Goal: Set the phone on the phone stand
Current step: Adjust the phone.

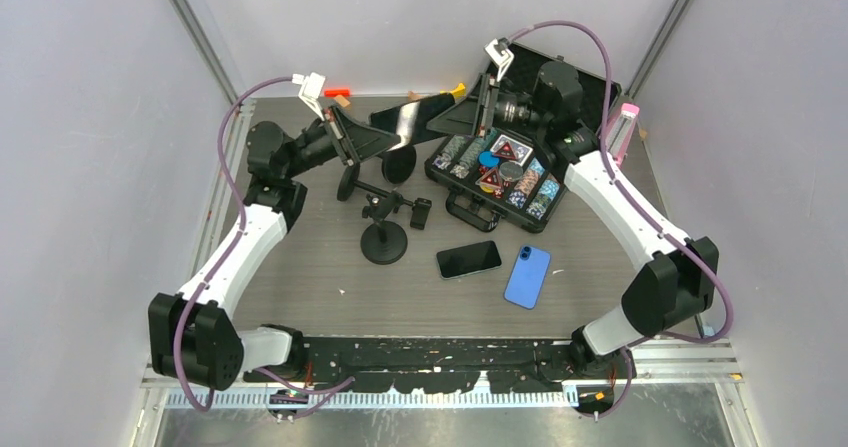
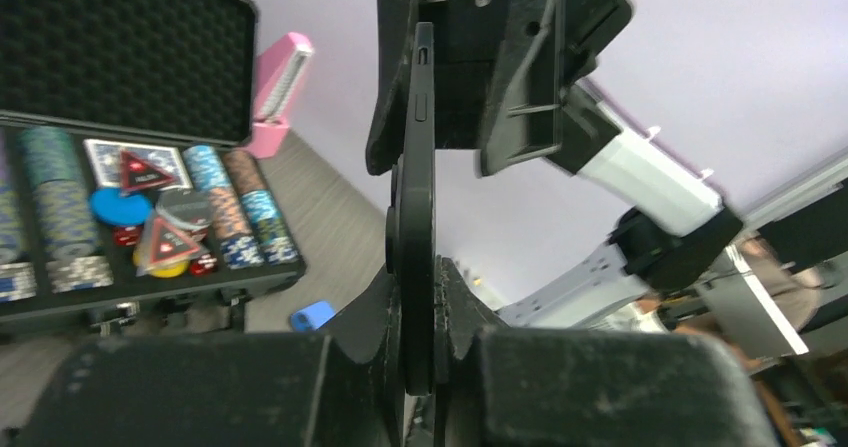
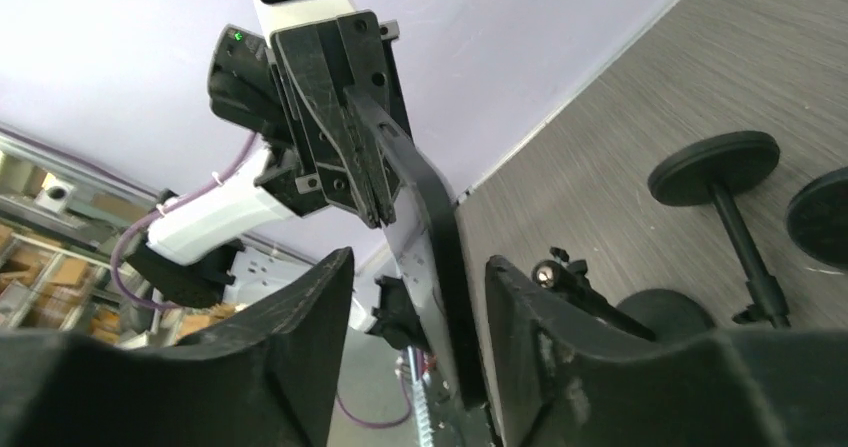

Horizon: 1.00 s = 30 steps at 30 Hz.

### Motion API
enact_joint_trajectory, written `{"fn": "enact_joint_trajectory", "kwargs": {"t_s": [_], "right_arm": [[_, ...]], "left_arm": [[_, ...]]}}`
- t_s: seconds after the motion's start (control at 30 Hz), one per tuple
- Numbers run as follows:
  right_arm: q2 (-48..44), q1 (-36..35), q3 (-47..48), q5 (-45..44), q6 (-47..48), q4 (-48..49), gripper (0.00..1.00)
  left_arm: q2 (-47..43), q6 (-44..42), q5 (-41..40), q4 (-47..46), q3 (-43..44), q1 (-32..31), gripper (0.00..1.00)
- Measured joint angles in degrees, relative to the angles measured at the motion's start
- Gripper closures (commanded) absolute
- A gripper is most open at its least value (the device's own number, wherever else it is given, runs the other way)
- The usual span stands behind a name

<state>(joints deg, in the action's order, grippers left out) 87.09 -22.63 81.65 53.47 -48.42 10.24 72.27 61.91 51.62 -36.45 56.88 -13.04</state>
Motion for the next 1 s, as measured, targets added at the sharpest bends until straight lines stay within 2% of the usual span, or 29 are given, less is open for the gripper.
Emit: {"fn": "enact_joint_trajectory", "kwargs": {"t_s": [0.03,0.07,0.13,0.2,0.37,0.53,0.77,0.9,1.0], "right_arm": [[-0.4,-0.1,-0.1,-0.1,1.6,-1.8,0.3],[-0.9,-0.1,-0.2,-0.2,3.1,-3.6,0.22],[-2.3,-0.1,-0.3,-0.7,6.8,-7.5,0.15],[-4.3,-0.2,-0.3,-1.4,11.3,-12.4,0.13],[-8.9,-0.2,3.3,-4.7,25.7,-27.5,0.12],[-12.6,-0.2,9.6,-8.3,39.9,-40.0,0.12],[-15.0,-0.4,15.4,-11.1,54.9,-55.4,0.14],[-14.6,-1.8,15.5,-11.4,60.5,-62.5,0.16],[-14.3,-3.7,14.3,-11.4,62.9,-65.0,0.19]], "left_arm": [[-0.5,-2.6,0.3,2.0,0.1,-0.1,1.0],[-1.1,-4.9,0.5,4.3,0.2,-0.1,1.0],[-2.1,-9.4,1.0,8.7,0.5,-0.1,1.0],[-2.3,-13.4,2.2,12.8,1.6,-0.1,1.0],[-1.9,-25.7,7.4,26.6,9.3,-0.9,1.0],[1.6,-43.5,9.7,46.7,21.7,-5.6,1.0],[6.8,-65.9,5.9,73.9,32.7,-14.9,1.0],[9.4,-73.4,1.2,83.9,36.2,-18.6,1.0],[10.8,-76.8,-1.4,88.0,36.8,-21.3,1.0]]}}
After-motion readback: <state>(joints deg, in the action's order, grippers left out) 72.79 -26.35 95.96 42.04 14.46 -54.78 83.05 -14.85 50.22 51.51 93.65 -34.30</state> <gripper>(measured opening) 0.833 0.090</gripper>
